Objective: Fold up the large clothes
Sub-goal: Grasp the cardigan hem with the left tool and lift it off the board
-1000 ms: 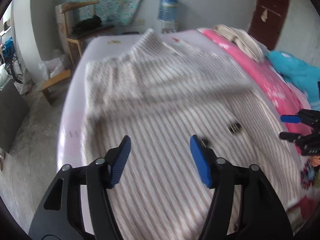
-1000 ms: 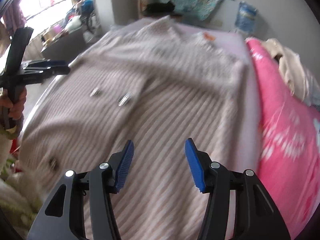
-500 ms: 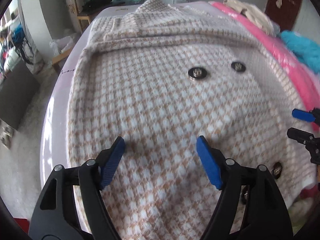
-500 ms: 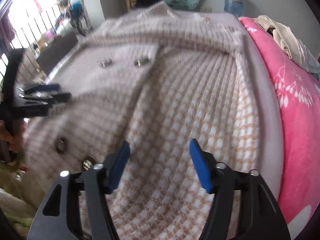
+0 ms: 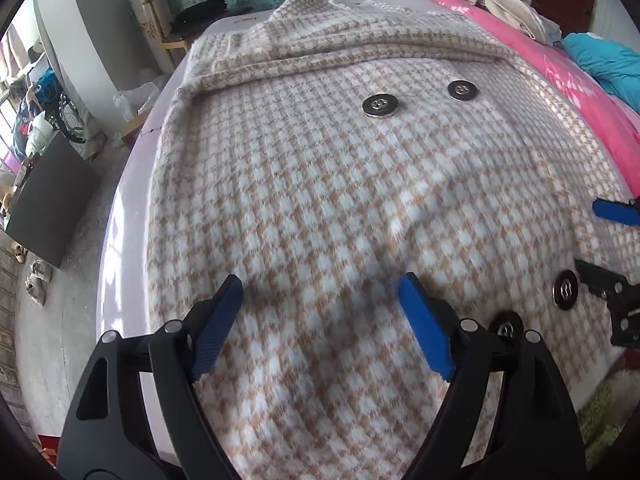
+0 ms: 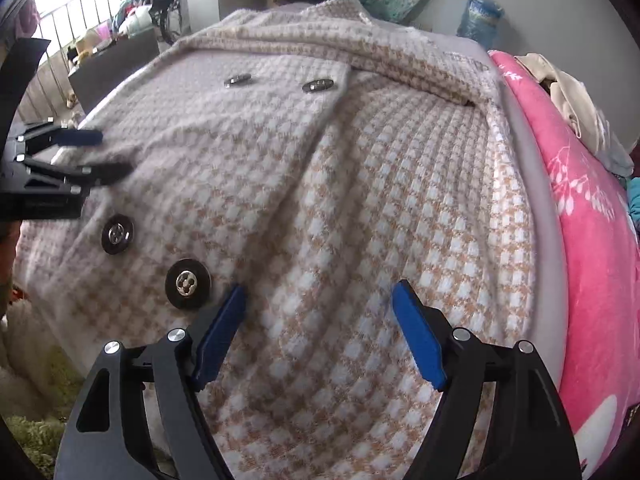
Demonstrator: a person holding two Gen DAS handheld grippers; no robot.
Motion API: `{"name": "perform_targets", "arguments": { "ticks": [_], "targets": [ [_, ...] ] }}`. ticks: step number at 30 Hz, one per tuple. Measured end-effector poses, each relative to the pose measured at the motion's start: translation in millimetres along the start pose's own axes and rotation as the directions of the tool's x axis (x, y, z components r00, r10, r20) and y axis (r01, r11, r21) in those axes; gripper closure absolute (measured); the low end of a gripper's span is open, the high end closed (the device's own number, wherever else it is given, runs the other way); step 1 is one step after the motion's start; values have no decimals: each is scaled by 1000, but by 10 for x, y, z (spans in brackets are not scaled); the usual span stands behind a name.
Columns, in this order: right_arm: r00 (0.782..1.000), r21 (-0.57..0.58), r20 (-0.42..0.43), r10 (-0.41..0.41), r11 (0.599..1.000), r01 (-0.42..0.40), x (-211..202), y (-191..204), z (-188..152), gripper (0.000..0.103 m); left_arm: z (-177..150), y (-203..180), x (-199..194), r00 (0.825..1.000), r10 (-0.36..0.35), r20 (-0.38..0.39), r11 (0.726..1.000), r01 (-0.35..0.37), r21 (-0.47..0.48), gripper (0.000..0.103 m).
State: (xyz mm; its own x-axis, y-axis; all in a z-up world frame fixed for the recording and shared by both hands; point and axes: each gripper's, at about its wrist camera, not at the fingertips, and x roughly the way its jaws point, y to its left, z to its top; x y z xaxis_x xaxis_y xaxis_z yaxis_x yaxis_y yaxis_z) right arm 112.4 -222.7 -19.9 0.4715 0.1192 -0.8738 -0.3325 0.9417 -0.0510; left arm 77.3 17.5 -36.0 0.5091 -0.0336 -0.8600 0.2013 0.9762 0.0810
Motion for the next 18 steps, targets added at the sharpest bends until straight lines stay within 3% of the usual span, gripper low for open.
{"name": "perform_targets", "arguments": {
  "ticks": [13, 18],
  "targets": [
    [1000, 35, 1, 20, 999, -20, -29, -77, -58, 29, -425, 403, -456, 999, -43, 12, 998, 44, -52, 26],
    [999, 44, 4, 32, 998, -33, -11, -104, -61, 28, -694, 639, -515, 991, -131, -16, 978, 126, -168, 26]
  ]
}}
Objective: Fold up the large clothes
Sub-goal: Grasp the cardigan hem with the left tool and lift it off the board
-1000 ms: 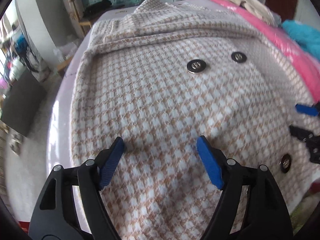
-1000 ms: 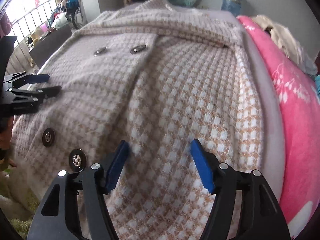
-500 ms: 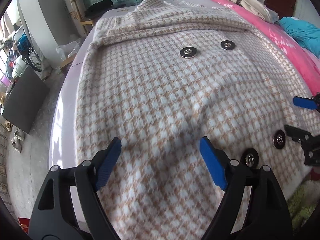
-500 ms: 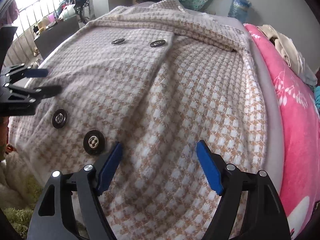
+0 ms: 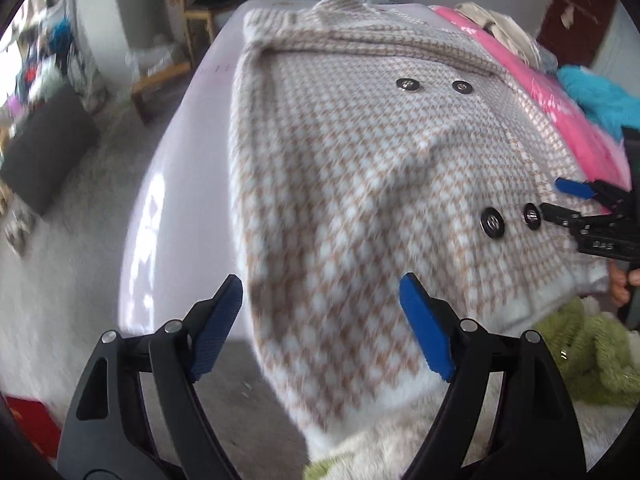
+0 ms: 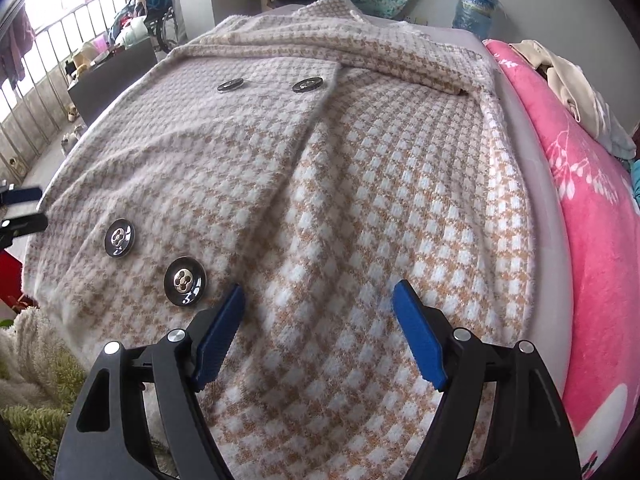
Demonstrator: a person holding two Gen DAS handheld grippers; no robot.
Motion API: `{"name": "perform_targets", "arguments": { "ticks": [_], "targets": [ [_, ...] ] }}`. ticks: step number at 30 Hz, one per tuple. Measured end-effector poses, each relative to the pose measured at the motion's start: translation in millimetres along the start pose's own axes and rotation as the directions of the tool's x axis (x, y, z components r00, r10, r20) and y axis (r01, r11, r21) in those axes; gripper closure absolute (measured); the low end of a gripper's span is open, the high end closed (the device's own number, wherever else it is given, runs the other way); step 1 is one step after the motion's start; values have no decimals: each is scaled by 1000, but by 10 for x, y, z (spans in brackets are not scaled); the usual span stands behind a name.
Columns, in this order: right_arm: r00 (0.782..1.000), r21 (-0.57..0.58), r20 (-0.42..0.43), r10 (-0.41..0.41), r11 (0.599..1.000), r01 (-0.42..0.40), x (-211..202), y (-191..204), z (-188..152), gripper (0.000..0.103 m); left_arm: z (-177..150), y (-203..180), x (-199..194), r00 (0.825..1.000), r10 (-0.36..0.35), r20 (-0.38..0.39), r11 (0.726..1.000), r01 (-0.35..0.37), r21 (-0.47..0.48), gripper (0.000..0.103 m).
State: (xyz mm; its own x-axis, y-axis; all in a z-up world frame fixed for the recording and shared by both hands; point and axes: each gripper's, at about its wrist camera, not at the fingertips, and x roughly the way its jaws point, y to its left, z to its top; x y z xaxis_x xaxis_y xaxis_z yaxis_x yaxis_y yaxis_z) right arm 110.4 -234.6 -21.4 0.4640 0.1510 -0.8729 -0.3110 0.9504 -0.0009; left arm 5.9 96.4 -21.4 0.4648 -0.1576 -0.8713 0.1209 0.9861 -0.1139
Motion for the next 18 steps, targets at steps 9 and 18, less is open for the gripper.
{"name": "perform_targets", "arguments": {
  "ticks": [9, 18],
  "targets": [
    [1000, 30, 23, 9, 999, -9, -33, -72, -73, 28, -335, 255, 6, 995, -92, -23, 984, 87, -158, 27],
    [1000, 13, 24, -6, 1000, 6, -90, -78, -94, 28, -509, 437, 171, 984, -179, -13, 935, 166, -315, 42]
  ]
}}
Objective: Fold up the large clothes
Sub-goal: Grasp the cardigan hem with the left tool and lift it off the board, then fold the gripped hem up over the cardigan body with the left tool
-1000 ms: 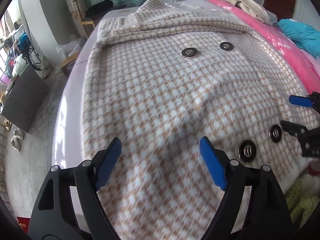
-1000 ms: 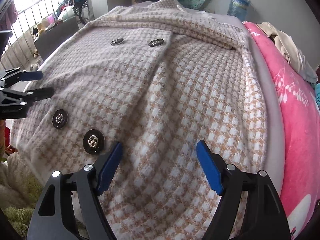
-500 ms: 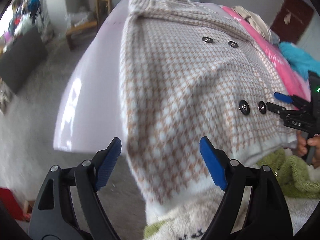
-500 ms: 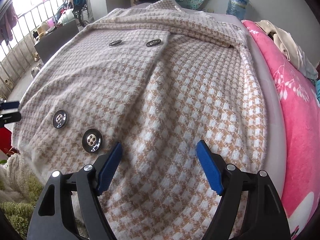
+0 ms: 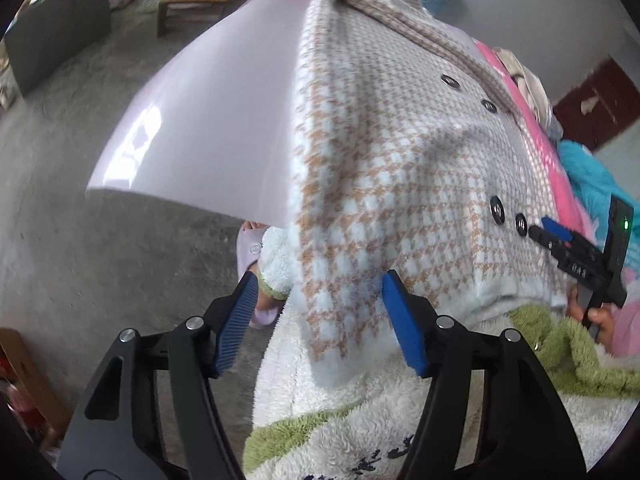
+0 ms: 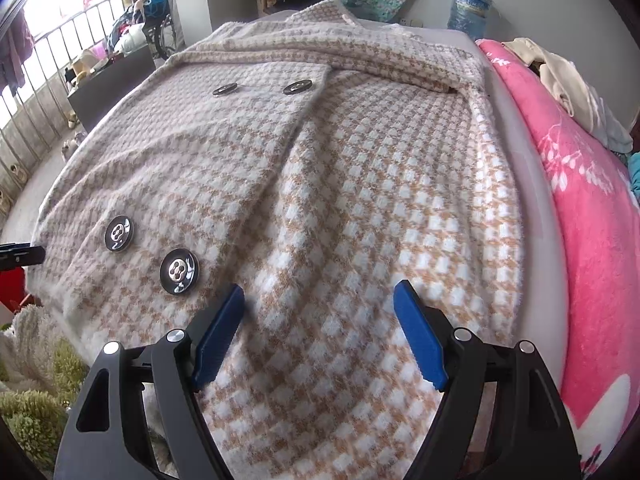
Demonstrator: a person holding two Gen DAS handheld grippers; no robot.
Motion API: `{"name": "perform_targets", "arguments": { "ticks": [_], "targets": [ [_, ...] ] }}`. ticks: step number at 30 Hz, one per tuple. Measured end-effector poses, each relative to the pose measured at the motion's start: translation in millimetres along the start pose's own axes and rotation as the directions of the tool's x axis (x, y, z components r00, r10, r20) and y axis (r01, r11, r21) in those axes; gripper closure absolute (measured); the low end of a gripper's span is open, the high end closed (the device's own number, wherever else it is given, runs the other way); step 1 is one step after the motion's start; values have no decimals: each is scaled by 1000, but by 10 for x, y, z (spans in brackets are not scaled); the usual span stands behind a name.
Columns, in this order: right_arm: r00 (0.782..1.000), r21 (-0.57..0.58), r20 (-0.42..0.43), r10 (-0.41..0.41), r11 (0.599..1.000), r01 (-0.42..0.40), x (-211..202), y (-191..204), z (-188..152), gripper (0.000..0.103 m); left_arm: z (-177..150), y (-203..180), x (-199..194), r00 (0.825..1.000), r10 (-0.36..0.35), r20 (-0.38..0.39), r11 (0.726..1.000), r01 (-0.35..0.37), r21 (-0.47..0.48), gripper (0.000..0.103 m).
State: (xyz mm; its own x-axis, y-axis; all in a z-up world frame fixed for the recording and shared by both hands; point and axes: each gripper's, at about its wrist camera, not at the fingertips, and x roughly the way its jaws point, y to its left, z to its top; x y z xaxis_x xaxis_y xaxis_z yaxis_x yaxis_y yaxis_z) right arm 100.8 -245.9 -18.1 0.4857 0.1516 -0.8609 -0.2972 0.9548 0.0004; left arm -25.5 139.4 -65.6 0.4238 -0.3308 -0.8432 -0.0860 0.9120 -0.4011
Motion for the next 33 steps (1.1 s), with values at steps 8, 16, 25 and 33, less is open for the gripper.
{"name": "perform_targets", "arguments": {
  "ticks": [8, 16, 25, 33],
  "targets": [
    [1000, 124, 22, -5, 992, 3, -441, -275, -288, 28, 32, 57, 13, 996, -84, 3, 995, 84, -46, 42],
    [999, 310, -44, 0, 951, 13, -684, -556, -707, 28, -22, 28, 95, 992, -120, -25, 992, 119, -33, 58],
    [980, 550, -23, 196, 822, -151, -500, -742, -1011, 41, -28, -28, 107, 991, -129, -35, 992, 129, 12, 75],
    [978, 502, -15, 209, 847, -174, -643, -549, -963, 94, -24, -244, -149, 991, -131, 18, 982, 127, 139, 95]
  ]
}}
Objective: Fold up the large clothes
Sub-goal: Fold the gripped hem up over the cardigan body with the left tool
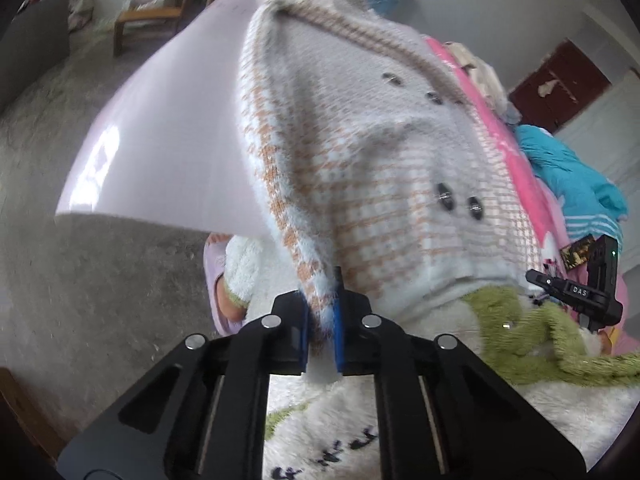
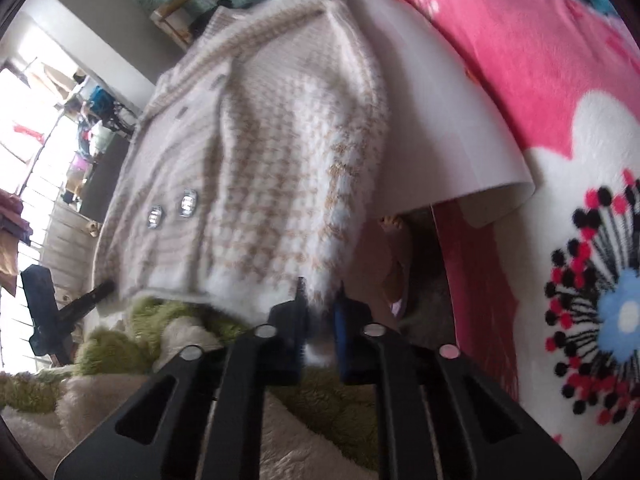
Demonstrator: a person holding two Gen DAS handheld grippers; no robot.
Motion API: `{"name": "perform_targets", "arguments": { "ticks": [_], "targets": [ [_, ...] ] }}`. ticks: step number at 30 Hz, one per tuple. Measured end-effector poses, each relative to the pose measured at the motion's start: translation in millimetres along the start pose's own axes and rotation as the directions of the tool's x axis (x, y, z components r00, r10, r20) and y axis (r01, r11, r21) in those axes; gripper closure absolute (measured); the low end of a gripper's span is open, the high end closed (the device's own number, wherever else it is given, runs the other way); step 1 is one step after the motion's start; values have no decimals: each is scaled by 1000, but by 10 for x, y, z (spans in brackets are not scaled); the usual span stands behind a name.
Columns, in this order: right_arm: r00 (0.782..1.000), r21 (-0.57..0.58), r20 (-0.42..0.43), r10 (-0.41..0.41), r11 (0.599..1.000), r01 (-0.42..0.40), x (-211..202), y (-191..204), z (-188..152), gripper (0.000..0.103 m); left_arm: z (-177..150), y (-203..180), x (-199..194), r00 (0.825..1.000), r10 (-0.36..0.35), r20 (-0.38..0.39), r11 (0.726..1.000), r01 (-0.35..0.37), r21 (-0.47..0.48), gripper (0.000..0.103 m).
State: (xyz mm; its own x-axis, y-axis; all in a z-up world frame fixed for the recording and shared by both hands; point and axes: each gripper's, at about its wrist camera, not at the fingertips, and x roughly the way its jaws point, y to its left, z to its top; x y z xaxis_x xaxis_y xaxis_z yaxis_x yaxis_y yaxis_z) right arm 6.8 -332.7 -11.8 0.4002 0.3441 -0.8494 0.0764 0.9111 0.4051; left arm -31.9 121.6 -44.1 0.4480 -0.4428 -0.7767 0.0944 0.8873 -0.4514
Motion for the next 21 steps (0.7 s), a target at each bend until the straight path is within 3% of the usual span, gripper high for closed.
{"name": "perform_targets", "arguments": {
  "ticks": [9, 21],
  "targets": [
    [981, -49, 168, 93, 995, -86, -385, 219, 362, 95, 434, -275, -408, 982, -119, 148, 992, 111, 60, 96],
    [948, -85, 286, 139, 989, -119, -340, 325, 1078, 95, 1238, -268, -237, 973, -95, 210, 995, 88, 40, 96]
  ]
}}
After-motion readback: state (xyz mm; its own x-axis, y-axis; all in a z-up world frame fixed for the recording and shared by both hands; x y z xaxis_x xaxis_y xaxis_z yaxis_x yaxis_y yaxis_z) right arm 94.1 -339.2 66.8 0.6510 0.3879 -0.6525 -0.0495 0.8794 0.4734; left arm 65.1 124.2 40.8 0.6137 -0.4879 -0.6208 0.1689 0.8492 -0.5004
